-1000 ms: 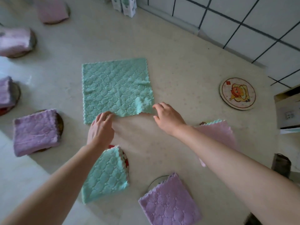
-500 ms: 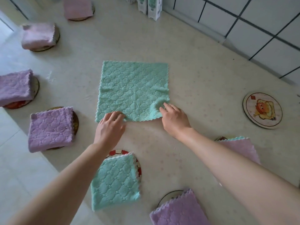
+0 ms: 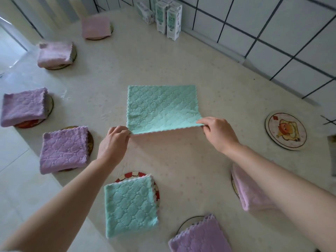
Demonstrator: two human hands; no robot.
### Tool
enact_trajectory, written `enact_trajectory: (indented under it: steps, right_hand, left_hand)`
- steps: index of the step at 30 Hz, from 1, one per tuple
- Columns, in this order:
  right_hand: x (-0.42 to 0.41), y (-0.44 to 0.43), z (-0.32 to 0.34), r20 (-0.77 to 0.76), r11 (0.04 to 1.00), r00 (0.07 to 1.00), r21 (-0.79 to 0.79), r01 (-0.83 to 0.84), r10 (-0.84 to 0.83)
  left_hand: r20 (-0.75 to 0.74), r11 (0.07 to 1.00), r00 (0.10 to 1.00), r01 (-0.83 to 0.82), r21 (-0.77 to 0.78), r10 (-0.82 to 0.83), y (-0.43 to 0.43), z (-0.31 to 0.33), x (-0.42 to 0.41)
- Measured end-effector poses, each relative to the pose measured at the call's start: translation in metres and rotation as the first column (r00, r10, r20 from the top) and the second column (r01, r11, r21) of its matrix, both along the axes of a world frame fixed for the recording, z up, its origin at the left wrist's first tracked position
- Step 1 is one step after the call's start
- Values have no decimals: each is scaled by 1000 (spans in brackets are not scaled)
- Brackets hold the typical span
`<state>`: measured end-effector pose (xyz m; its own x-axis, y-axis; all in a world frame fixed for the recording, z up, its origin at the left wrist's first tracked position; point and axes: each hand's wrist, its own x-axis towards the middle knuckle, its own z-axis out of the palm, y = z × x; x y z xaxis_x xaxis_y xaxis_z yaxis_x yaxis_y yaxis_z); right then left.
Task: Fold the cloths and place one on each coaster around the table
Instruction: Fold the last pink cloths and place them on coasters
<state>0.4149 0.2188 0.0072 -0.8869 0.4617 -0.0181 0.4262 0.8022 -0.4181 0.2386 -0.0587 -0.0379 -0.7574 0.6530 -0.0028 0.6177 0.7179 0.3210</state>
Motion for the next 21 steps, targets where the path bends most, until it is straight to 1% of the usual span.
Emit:
enact_trajectory:
  steps: [5, 8, 10, 12, 15, 17, 18, 21]
  right_hand:
    - [42, -8, 9, -34, 998, 999, -68, 14, -16]
    - [76, -20, 10, -18, 993, 999, -107, 39, -41]
    - [99, -28, 10, 1, 986, 998, -157, 63, -64]
    - [122, -33, 11, 32, 972, 996, -215, 90, -85]
    - [147, -36, 15, 67, 955, 991, -264, 133, -119]
    - [155, -32, 17, 70, 933, 986, -317, 168, -154]
    - [156, -29, 17, 69, 917, 983, -352, 186, -173]
    - [146, -16, 12, 41, 824, 961, -507, 255, -272]
  left_hand:
    - [73, 983, 997, -16, 183, 3, -8, 16, 31]
    - [181, 967, 983, -35, 254, -12, -21, 21, 58]
    - [306, 967, 952, -66, 246, -13, -30, 27, 78]
    - [419, 975, 908, -93, 203, -1, -36, 35, 93]
    - [459, 983, 888, -91, 161, 7, -40, 44, 102]
    - [506, 973, 861, -152, 171, 46, -37, 48, 102]
    - [552, 959, 831, -210, 190, 72, -35, 49, 101]
    - [667, 894, 729, -389, 220, 153, -21, 48, 98]
